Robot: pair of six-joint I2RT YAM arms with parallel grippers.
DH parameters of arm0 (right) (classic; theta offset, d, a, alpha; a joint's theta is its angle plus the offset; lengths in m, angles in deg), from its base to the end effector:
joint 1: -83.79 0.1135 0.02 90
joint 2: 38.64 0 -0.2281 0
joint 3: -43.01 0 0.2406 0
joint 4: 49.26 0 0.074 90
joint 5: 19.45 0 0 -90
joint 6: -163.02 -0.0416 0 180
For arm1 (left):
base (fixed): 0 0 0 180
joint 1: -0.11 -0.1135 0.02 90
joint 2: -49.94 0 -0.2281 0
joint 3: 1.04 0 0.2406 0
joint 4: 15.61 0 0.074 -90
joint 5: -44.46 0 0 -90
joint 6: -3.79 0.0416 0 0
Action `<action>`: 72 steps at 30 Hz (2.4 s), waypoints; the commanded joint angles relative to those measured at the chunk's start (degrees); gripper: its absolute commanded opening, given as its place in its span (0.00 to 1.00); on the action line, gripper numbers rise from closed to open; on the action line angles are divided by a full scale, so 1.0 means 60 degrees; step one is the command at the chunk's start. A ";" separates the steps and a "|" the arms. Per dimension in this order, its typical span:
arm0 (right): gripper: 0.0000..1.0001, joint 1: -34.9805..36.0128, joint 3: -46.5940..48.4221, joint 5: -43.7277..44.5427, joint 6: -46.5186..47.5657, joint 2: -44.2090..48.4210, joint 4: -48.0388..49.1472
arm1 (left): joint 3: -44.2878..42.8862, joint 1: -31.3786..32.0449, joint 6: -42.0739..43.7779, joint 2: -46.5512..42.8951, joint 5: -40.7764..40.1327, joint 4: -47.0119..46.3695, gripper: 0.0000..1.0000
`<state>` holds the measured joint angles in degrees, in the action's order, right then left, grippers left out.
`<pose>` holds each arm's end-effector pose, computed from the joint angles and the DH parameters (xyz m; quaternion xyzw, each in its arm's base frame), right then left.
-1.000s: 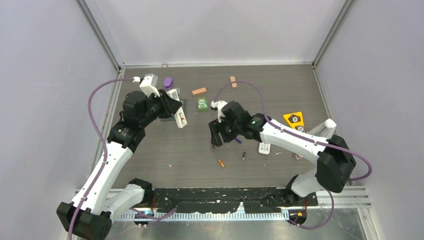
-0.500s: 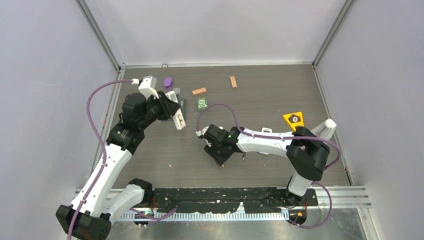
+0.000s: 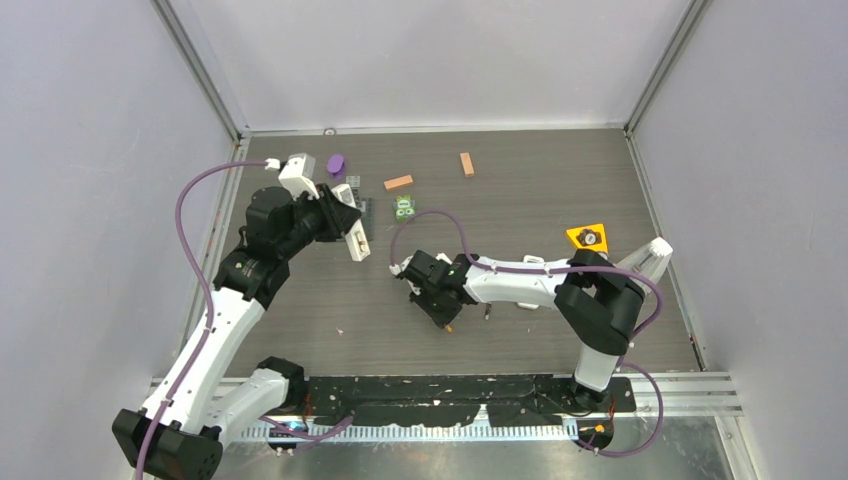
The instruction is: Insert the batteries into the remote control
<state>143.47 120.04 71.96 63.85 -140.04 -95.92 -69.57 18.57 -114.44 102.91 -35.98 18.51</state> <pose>0.1633 0.2773 0.1285 -0.4189 0.8929 0.0831 0.1428 0.2098 -0.0773 0.3235 -0.0204 0.8103 -0.2927 0.5074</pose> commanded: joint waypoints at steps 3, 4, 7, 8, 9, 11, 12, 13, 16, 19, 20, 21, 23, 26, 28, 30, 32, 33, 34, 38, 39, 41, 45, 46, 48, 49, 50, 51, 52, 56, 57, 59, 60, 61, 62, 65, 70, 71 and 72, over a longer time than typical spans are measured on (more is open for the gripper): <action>0.10 0.0051 0.0047 0.0115 -0.0120 0.0129 0.0290 | -0.0210 -0.0015 0.0115 -0.0028 -0.0007 -0.0248 0.00; 0.09 0.0056 0.0052 0.0189 -0.0146 0.0187 0.0303 | -0.0214 -0.0017 0.0117 -0.0040 0.0007 -0.0265 0.00; 0.07 0.0044 0.0075 0.0546 -0.0231 0.0643 0.0463 | -0.0214 -0.0015 0.0084 -0.0083 0.0030 -0.0325 0.00; 0.07 0.0044 0.0109 0.0646 -0.0259 0.0752 0.0493 | -0.0211 -0.0008 0.0064 -0.0111 0.0067 -0.0398 0.00; 0.07 0.0025 0.0142 0.0846 -0.0281 0.0987 0.0555 | -0.0177 -0.0014 0.0032 -0.0134 0.0163 -0.0490 0.00; 0.07 -0.0027 0.0240 0.1239 -0.0362 0.1404 0.0677 | -0.0060 -0.0014 -0.0079 -0.0218 0.0408 -0.0813 0.00; 0.07 -0.0050 0.0293 0.1373 -0.0420 0.1550 0.0732 | 0.0006 -0.0015 -0.0141 -0.0254 0.0572 -0.1026 0.00; 0.07 -0.0123 0.0307 0.1614 -0.0449 0.1890 0.0883 | 0.0104 -0.0015 -0.0197 -0.0291 0.0801 -0.1274 0.00; 0.06 -0.0225 0.0392 0.2336 -0.0495 0.2846 0.1309 | 0.0398 -0.0015 -0.0424 -0.0375 0.1705 -0.2201 0.00; 0.06 -0.0321 0.0549 0.2669 -0.0447 0.3553 0.1888 | 0.0661 -0.0007 -0.0815 -0.0355 0.2837 -0.3176 0.00; 0.06 -0.0351 0.0619 0.2666 -0.0460 0.3878 0.2160 | 0.0697 -0.0014 -0.0969 -0.0319 0.3150 -0.3630 0.00; 0.06 -0.0359 0.0688 0.2651 -0.0485 0.4032 0.2294 | 0.0738 -0.0015 -0.1128 -0.0259 0.3405 -0.4037 0.00; 0.06 -0.0386 0.0775 0.2490 -0.0569 0.4440 0.2758 | 0.0799 -0.0015 -0.1517 -0.0147 0.3858 -0.4670 0.00; 0.06 -0.0410 0.1161 0.1991 -0.0736 0.4839 0.3369 | 0.0973 -0.0013 -0.2450 0.0049 0.4301 -0.5817 0.00; 0.07 -0.0410 0.1466 0.1744 -0.0888 0.4930 0.3636 | 0.1115 -0.0015 -0.3117 0.0208 0.4399 -0.6681 0.00; 0.07 -0.0403 0.1775 0.1534 -0.0999 0.4979 0.3821 | 0.1173 -0.0014 -0.3747 0.0420 0.4370 -0.7288 0.00; 0.07 -0.0410 0.2008 0.1354 -0.1082 0.5050 0.3984 | 0.1191 -0.0008 -0.4375 0.0599 0.4379 -0.7808 0.00; 0.07 -0.0410 0.2130 0.1250 -0.1139 0.5087 0.4033 | 0.1186 -0.0014 -0.4622 0.0679 0.4368 -0.7977 0.00; 0.07 -0.0410 0.2185 0.1189 -0.1175 0.5105 0.4118 | 0.1171 -0.0015 -0.4840 0.0755 0.4368 -0.8094 0.00; 0.08 -0.0412 0.2399 0.0840 -0.1317 0.5164 0.4285 | 0.1187 -0.0015 -0.5447 0.0932 0.4292 -0.8399 0.00; 0.08 -0.0411 0.2419 0.0770 -0.1323 0.5156 0.4312 | 0.1204 -0.0015 -0.5641 0.0974 0.4254 -0.8484 0.00; 0.09 -0.0411 0.2438 0.0682 -0.1284 0.5111 0.4289 | 0.1268 -0.0015 -0.5964 0.1028 0.4223 -0.8757 0.00; 0.09 -0.0410 0.2379 0.0606 -0.1189 0.5017 0.4333 | 0.1324 -0.0014 -0.6725 0.1254 0.4309 -0.9396 0.00; 0.09 -0.0410 0.2368 0.0594 -0.1107 0.4980 0.4347 | 0.1324 -0.0015 -0.6892 0.1313 0.4342 -0.9509 0.00; 0.10 -0.0411 0.2368 0.0614 -0.0960 0.4913 0.4364 | 0.1338 -0.0014 -0.7108 0.1396 0.4388 -0.9650 0.00; 0.10 -0.0411 0.2384 0.0658 -0.0866 0.4901 0.4351 | 0.1338 -0.0015 -0.7178 0.1413 0.4407 -0.9653 0.00; 0.10 -0.0411 0.2397 0.0743 -0.0711 0.4881 0.4326 | 0.1333 -0.0015 -0.7238 0.1417 0.4433 -0.9665 0.00; 0.10 -0.0407 0.2391 0.0781 -0.0631 0.4878 0.4301 | 0.1325 -0.0013 -0.7249 0.1417 0.4451 -0.9658 0.00; 0.11 -0.0402 0.2380 0.0821 -0.0484 0.4864 0.4294 | 0.1324 -0.0015 -0.7263 0.1408 0.4466 -0.9638 0.00; 0.12 -0.0410 0.2277 0.0812 -0.0153 0.4812 0.4280 | 0.1331 -0.0015 -0.7363 0.1386 0.4524 -0.9534 0.00; 0.12 -0.0411 0.2236 0.0801 -0.0086 0.4799 0.4322 | 0.1325 -0.0008 -0.7406 0.1395 0.4549 -0.9537 0.00; 0.13 -0.0412 0.2115 0.0750 -0.0012 0.4764 0.4418 | 0.1323 -0.0013 -0.7439 0.1389 0.4585 -0.9554 0.00; 0.13 -0.0400 0.2025 0.0700 0.0004 0.4759 0.4518 | 0.1313 -0.0015 -0.7439 0.1388 0.4595 -0.9558 0.00; 0.13 -0.0398 0.1993 0.0647 0.0008 0.4743 0.4549 | 0.1310 -0.0013 -0.7439 0.1388 0.4594 -0.9544 0.00; 0.13 -0.0404 0.1958 0.0623 0.0021 0.4728 0.4583 | 0.1311 -0.0015 -0.7446 0.1384 0.4591 -0.9538 0.00; 0.14 -0.0414 0.1994 0.0463 0.0138 0.4674 0.4499 | 0.1309 -0.0015 -0.7486 0.1401 0.4556 -0.9525 0.00; 0.20 -0.0400 0.1956 0.0098 0.0286 0.4594 0.4176 | 0.1300 -0.0015 -0.7636 0.1464 0.4514 -0.9658 0.00; 0.21 -0.0412 0.1901 0.0028 0.0288 0.4570 0.4166 | 0.1308 -0.0015 -0.7725 0.1500 0.4527 -0.9772 0.00; 0.22 -0.0411 0.1880 -0.0001 0.0278 0.4561 0.4129 | 0.1309 -0.0015 -0.7804 0.1550 0.4536 -0.9871 0.00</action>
<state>140.97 131.99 74.17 64.14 -111.67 -71.01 -61.26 18.37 -158.24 111.98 -9.51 -34.38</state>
